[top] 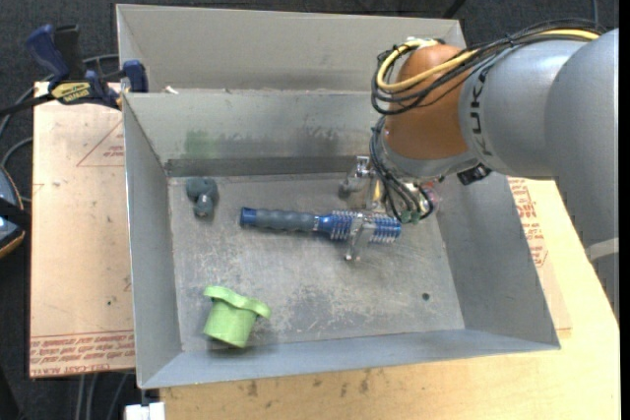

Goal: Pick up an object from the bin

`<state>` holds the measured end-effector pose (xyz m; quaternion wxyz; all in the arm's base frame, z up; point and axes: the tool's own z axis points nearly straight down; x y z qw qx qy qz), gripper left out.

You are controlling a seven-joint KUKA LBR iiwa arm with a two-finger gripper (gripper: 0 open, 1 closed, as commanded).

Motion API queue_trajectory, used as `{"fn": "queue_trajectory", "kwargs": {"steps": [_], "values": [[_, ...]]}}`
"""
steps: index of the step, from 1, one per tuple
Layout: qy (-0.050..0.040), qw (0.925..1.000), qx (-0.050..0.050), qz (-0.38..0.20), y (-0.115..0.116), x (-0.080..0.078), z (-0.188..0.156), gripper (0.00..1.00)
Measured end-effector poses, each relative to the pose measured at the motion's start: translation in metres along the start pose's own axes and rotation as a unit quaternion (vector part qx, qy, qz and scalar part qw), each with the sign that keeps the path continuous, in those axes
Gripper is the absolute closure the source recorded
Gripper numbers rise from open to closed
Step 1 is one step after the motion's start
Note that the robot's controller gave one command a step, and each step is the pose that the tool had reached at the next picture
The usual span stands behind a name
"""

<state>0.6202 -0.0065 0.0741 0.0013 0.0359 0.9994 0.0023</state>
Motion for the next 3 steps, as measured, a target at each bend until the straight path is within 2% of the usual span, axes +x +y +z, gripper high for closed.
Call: {"fn": "queue_trajectory", "kwargs": {"steps": [1, 2, 3], "values": [[-0.0005, 1.0000, 0.001, -0.001, 0.001, -0.002, -0.003, 0.00], [-0.0029, 1.0000, 0.001, -0.001, 0.001, -0.003, -0.005, 1.00], [-0.0033, 1.0000, 0.001, -0.002, 0.002, -0.005, -0.082, 1.00]]}}
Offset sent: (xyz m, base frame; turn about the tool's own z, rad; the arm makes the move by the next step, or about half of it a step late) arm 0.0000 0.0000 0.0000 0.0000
